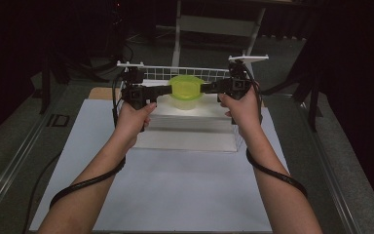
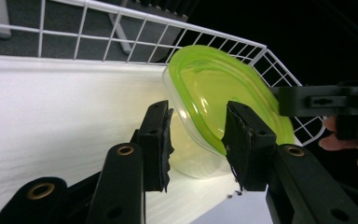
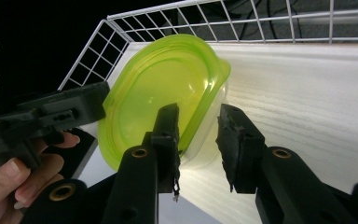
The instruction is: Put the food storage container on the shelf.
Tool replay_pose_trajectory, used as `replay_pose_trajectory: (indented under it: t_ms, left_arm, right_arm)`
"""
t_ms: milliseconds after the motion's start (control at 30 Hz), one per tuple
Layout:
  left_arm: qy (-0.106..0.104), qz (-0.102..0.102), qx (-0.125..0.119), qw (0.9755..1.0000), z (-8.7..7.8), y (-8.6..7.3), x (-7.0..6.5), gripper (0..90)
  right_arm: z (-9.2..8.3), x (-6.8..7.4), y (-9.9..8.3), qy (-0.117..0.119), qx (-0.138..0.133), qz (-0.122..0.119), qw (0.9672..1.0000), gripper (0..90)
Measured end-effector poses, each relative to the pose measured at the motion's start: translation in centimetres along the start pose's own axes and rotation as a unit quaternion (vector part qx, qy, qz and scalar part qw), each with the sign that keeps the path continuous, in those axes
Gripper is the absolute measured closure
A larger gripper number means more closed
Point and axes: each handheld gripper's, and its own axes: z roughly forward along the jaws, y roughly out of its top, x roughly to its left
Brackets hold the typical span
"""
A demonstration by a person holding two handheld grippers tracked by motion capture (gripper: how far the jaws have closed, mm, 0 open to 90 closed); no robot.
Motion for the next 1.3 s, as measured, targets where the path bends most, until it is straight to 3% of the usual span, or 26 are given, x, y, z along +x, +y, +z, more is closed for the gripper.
replay_pose_trajectory:
  t_ms: [100, 267, 300, 400, 567, 700, 800, 900, 967, 1033, 1133, 1233, 1300]
  left_arm:
    - [-0.002, 0.008, 0.009, 0.9999, 0.2, 0.1, -0.5, 61.2]
    - [-0.003, 0.000, 0.010, 0.9999, 0.3, 0.1, -0.4, 59.9]
    - [-0.003, -0.001, 0.009, 1.0000, 0.2, 0.0, -0.4, 57.0]
    - [-0.017, 0.006, 0.006, 0.9998, -0.1, -0.2, -0.3, 57.0]
    - [-0.021, -0.001, 0.006, 0.9998, -0.2, -0.4, -0.3, 56.9]
    - [-0.012, 0.012, -0.007, 0.9998, -1.0, -0.9, -0.5, 53.4]
    - [-0.018, 0.028, -0.025, 0.9991, -2.1, -1.6, -0.8, 48.8]
    - [-0.023, 0.067, -0.055, 0.9960, -3.4, -2.8, -1.4, 39.5]
    - [-0.039, 0.087, -0.085, 0.9918, -4.1, -3.8, -1.6, 33.2]
    - [-0.049, 0.122, -0.094, 0.9869, -4.7, -5.2, -1.8, 25.9]
    - [-0.049, 0.152, -0.101, 0.9820, -5.2, -7.3, -1.9, 15.9]
    - [-0.064, 0.159, -0.120, 0.9778, -5.4, -9.7, -1.7, 10.0]
    - [-0.074, 0.150, -0.123, 0.9782, -5.5, -11.2, -1.5, 2.8]
  right_arm:
    - [0.1, -0.2, 0.3, -0.003, 0.000, 0.001, 1.0000, 67.7]
    - [-0.2, -0.2, 0.6, -0.004, -0.017, 0.005, 0.9998, 65.7]
    - [-0.4, 0.1, 0.6, -0.013, -0.019, -0.010, 0.9997, 63.0]
    - [-0.7, 0.5, 0.3, -0.009, -0.019, -0.027, 0.9994, 59.2]
    - [-1.3, 0.7, -0.3, -0.004, -0.033, -0.035, 0.9988, 58.3]
    - [-2.2, 0.9, -1.3, -0.001, -0.041, -0.046, 0.9981, 63.5]
    - [-2.6, 1.1, -2.5, 0.011, -0.040, -0.058, 0.9975, 66.6]
    - [-2.4, 1.5, -4.0, 0.018, -0.043, -0.072, 0.9963, 74.8]
    - [-1.9, 1.7, -5.0, 0.021, -0.040, -0.073, 0.9963, 83.6]
    - [-1.1, 1.9, -5.9, 0.020, -0.034, -0.075, 0.9964, 89.5]
    - [0.4, 2.0, -6.9, 0.027, -0.029, -0.065, 0.9971, 89.7]
    - [1.6, 2.1, -7.2, 0.023, -0.031, -0.064, 0.9972, 89.7]
    - [2.1, 2.0, -7.1, 0.021, -0.030, -0.061, 0.9975, 89.7]
